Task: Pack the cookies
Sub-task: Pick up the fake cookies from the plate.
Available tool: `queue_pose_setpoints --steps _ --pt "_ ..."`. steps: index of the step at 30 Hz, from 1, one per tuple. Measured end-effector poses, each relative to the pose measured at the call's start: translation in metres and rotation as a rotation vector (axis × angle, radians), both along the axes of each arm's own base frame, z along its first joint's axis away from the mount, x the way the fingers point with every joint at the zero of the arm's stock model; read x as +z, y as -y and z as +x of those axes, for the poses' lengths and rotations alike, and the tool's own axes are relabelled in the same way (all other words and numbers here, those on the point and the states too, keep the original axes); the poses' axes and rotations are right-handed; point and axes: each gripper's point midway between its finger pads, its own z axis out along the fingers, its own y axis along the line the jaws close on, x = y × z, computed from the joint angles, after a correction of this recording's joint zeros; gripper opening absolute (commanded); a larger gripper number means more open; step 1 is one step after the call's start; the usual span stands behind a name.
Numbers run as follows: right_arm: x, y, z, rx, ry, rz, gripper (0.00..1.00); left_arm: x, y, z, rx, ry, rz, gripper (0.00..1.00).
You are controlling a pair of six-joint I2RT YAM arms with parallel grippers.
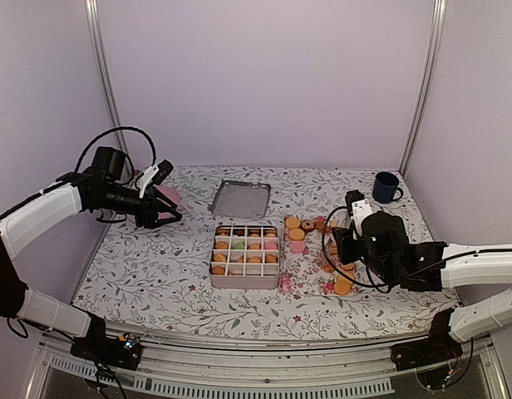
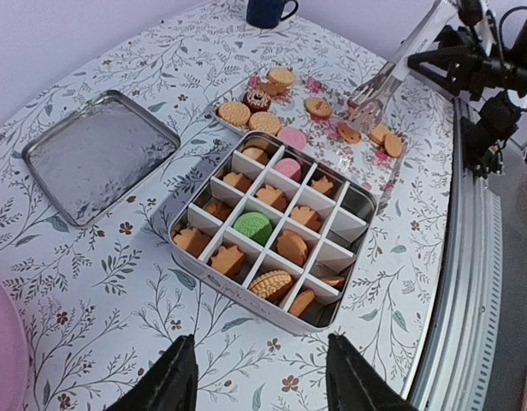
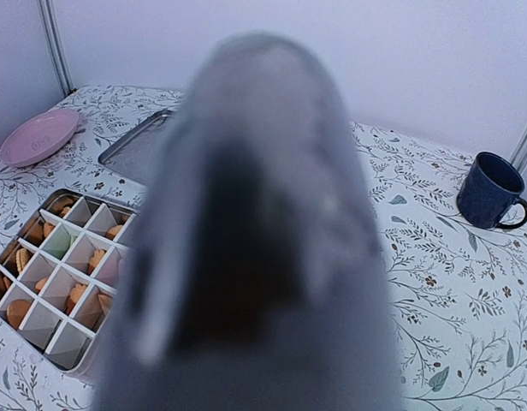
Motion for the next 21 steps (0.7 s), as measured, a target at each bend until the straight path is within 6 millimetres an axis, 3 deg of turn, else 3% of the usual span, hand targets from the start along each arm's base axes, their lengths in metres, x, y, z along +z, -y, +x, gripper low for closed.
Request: queue_pose_setpoints --steps 21 --pt "-0.033 -0.005 0.004 0.018 -0.068 0.015 0.45 0.003 0.000 0.001 0.000 0.004 -0.001 0.52"
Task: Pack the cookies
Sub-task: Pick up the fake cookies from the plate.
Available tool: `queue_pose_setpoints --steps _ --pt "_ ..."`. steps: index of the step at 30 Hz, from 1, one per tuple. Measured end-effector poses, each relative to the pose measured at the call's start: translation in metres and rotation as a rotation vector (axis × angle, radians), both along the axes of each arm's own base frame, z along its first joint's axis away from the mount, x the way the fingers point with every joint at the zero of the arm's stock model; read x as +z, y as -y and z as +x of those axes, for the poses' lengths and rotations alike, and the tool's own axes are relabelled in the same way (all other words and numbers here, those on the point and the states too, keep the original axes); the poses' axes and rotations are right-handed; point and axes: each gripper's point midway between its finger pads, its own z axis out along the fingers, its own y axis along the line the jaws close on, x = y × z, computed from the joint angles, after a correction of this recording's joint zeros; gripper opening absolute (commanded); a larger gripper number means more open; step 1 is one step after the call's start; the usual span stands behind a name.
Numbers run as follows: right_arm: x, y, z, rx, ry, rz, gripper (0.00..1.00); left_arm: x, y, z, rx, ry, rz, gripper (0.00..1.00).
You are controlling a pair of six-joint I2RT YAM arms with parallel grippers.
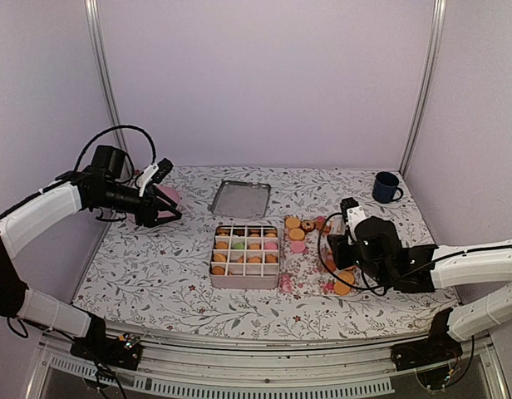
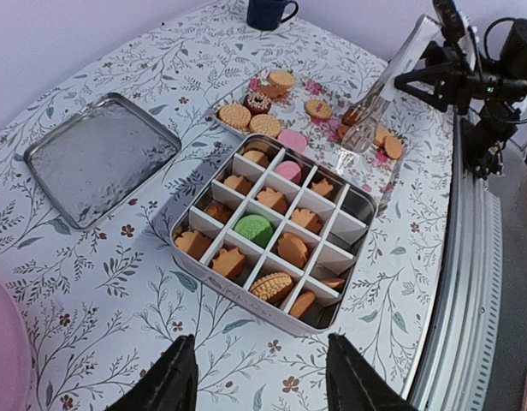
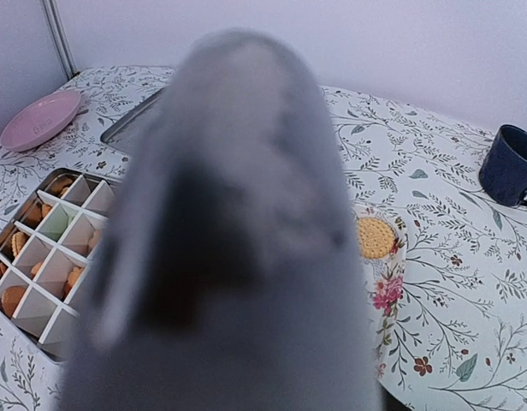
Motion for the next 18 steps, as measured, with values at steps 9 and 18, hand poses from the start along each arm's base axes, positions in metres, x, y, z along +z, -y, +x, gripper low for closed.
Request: queue_pose_setpoints --steps 9,18 --pt "-0.001 0.004 -0.002 -0.008 -0.006 0.004 0.28 -0.001 0.000 0.001 0.000 -0.004 0.000 0.51" --pt "0.018 -0.014 0.000 0.035 0.008 -0.022 0.24 -0.001 0.000 0.001 0.001 -0.002 0.001 0.51"
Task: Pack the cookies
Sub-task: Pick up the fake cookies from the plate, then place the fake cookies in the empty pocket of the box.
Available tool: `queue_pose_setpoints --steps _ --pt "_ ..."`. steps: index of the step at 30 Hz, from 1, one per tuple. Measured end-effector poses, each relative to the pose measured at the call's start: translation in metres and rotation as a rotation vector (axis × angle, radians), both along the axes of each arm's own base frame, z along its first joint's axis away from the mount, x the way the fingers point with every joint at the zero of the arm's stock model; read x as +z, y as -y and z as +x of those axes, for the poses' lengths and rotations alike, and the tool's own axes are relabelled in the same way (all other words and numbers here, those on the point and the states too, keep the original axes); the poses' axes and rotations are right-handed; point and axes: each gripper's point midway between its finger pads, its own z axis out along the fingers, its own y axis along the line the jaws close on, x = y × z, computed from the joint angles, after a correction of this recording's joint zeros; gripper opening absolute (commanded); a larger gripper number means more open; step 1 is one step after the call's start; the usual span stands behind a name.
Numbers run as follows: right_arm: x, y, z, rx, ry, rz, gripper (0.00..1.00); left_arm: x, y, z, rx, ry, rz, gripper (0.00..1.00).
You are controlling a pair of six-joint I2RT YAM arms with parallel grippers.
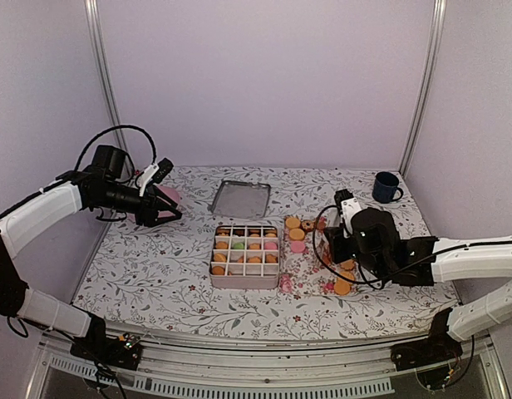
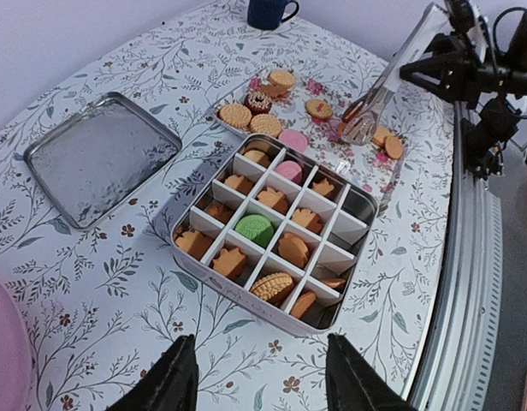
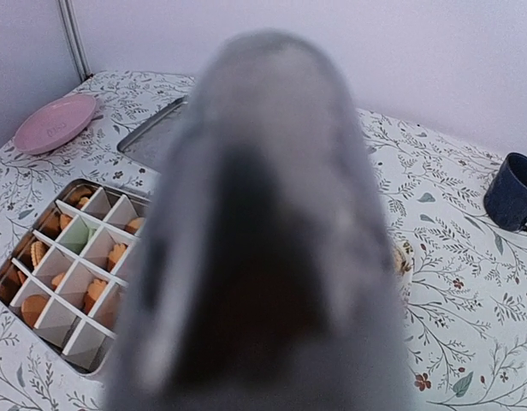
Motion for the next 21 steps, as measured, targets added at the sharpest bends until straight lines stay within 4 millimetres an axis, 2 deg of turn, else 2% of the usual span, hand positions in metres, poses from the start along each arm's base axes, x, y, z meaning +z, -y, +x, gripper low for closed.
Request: queue_pose_setpoints --steps 4,9,12,17,21 --pt "0.034 -0.023 -0.004 0.055 0.053 0.031 0.24 0.000 0.000 0.000 0.000 0.001 0.000 0.51" --pt "0.071 -0.066 -0.021 0.154 0.105 0.074 0.24 0.000 0.000 0.000 0.001 0.001 0.001 0.51" --pt "0.074 -0.093 -0.030 0.208 0.105 0.077 0.24 0.000 0.000 0.000 0.002 0.001 0.002 0.51" --pt "0.059 -0.138 -0.042 0.295 0.079 0.047 0.24 0.000 0.000 0.000 0.002 0.001 0.003 0.51" --pt "0.047 -0.157 -0.047 0.338 0.061 0.034 0.24 0.000 0.000 0.000 0.002 -0.002 0.004 0.51"
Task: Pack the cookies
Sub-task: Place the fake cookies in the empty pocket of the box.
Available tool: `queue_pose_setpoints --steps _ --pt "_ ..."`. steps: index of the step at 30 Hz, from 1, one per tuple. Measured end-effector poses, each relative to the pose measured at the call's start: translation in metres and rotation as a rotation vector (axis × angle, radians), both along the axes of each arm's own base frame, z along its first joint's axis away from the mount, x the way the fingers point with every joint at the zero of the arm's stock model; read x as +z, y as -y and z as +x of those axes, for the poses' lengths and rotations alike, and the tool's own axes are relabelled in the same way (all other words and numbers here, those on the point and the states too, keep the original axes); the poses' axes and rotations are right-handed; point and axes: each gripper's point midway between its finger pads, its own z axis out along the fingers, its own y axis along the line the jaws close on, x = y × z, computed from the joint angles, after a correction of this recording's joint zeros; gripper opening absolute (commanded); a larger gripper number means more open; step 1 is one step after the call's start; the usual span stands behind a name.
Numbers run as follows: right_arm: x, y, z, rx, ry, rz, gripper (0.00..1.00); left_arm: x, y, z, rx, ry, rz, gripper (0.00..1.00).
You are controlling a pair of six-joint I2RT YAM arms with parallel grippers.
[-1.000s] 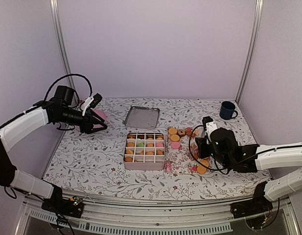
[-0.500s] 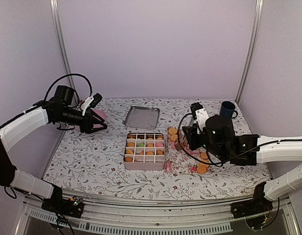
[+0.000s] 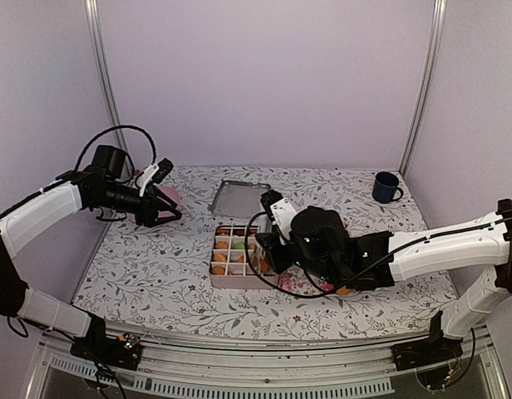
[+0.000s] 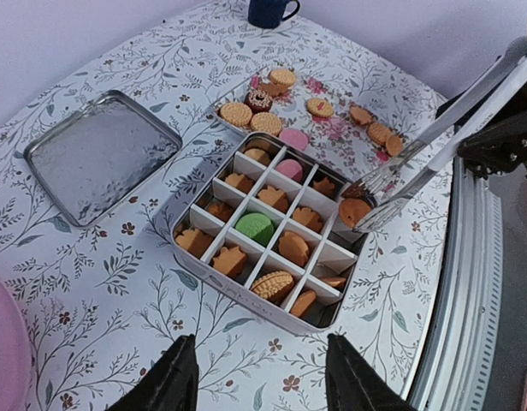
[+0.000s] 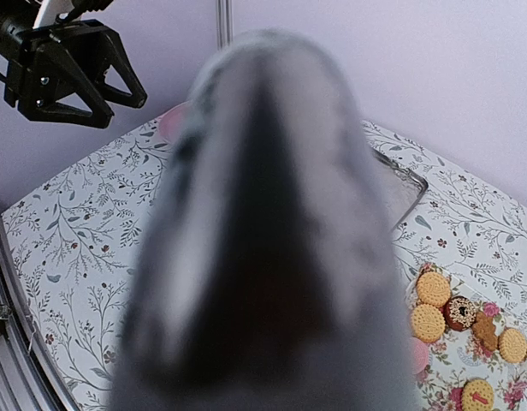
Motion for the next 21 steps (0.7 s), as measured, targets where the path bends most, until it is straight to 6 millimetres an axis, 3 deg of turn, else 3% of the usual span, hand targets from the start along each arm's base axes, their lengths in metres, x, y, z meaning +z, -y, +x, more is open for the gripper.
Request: queue_pose_setpoints --steps 9,15,21 --pt "-0.009 -0.016 -0.001 0.036 -0.014 0.011 0.30 0.000 0.000 -0.001 0.000 -0.003 0.001 0.51" --pt "-0.010 -0.018 -0.001 0.038 -0.019 0.019 0.40 0.000 0.000 -0.001 -0.001 -0.003 0.001 0.51" --pt "-0.010 -0.018 -0.001 0.035 -0.023 0.024 0.43 0.000 0.000 -0.001 -0.001 -0.003 0.001 0.51"
